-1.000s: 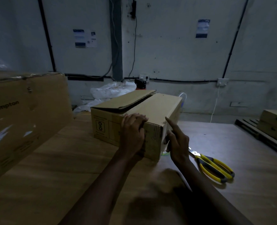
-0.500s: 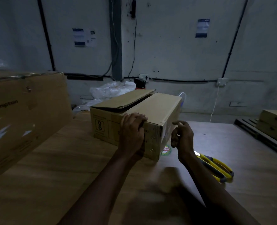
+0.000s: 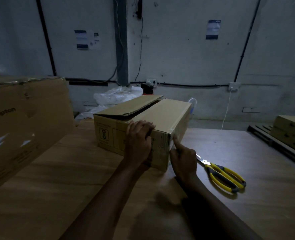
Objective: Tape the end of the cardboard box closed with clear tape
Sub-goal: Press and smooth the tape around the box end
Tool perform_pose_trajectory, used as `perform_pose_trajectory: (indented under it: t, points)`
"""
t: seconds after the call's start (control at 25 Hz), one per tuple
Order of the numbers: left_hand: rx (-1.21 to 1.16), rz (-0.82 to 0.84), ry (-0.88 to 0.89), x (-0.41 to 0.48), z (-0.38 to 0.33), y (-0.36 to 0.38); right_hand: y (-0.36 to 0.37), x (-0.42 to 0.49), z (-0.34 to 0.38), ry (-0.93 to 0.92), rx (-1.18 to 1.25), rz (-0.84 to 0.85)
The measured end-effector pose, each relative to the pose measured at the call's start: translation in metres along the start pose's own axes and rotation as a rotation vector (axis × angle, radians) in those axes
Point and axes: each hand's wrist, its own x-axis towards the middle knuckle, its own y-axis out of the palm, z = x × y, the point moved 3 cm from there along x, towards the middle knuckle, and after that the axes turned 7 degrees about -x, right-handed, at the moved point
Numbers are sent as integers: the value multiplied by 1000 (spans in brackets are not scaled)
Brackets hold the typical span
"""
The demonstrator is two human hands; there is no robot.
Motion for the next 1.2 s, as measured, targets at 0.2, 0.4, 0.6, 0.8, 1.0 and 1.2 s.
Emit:
perform_pose_trajectory:
  t: [0.2, 0.4, 0.6, 0.8, 1.0, 1.2]
  points:
    - [4, 2, -2, -2, 2, 0, -11, 3, -5, 194, -78, -68]
    - [-1, -1, -10, -1, 0, 1, -9, 4, 19, 95, 26, -60]
    - [-8, -1, -2, -1, 1, 1, 0, -15, 8, 199, -211, 192]
    - [-8, 1, -6, -2, 0, -1, -6, -12, 15, 192, -40, 107]
    - [-7, 7, -18, -1, 1, 0, -4, -11, 0, 342, 40, 118]
    - [-16, 7, -12, 0, 0, 0, -9, 2, -12, 466, 574, 97]
